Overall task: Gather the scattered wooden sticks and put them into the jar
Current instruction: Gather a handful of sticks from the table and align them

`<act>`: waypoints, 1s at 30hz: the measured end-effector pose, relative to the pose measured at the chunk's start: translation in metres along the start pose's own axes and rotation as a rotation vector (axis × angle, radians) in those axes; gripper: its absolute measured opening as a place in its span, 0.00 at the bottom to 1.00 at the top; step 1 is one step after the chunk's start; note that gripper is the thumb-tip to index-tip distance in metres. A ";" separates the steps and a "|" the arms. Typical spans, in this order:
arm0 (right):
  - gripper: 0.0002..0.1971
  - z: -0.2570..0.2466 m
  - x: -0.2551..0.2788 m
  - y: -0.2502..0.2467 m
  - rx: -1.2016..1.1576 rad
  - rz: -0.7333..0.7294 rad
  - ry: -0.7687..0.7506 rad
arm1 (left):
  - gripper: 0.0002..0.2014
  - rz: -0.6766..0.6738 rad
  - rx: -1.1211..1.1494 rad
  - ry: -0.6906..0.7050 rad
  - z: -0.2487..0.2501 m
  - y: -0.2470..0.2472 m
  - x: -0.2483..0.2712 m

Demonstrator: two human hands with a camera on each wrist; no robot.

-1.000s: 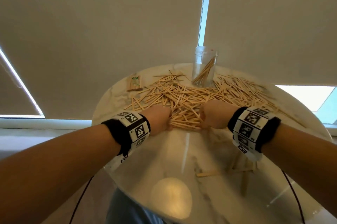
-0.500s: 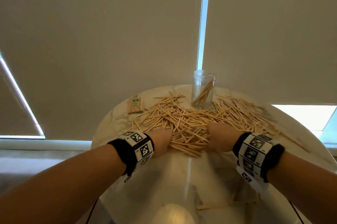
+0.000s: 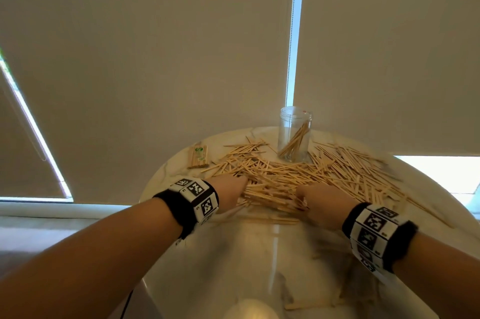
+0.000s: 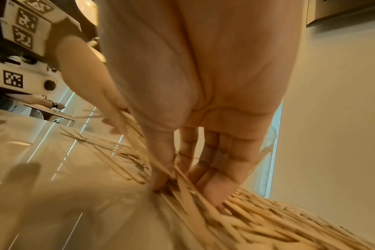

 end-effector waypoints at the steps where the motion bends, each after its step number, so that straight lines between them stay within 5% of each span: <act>1: 0.10 0.001 -0.001 0.000 0.006 0.006 0.004 | 0.07 0.004 0.026 -0.001 -0.002 -0.001 -0.001; 11: 0.09 0.009 0.000 -0.017 0.017 0.067 0.016 | 0.07 0.005 0.237 -0.026 -0.012 -0.006 -0.004; 24: 0.10 0.004 0.001 -0.063 -0.490 0.328 0.034 | 0.14 0.200 0.909 -0.043 0.012 -0.025 -0.003; 30: 0.12 -0.024 -0.013 -0.065 -0.613 0.321 -0.038 | 0.24 0.210 1.163 -0.014 0.046 -0.032 -0.013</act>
Point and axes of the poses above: each hand's wrist, its own x-axis away from the middle knuckle, its own y-axis out of the palm, z = x × y, the point moved 4 cm from there along -x, towards the middle knuckle, and after that the axes turned 10 degrees about -y, right-handed, at the moved point
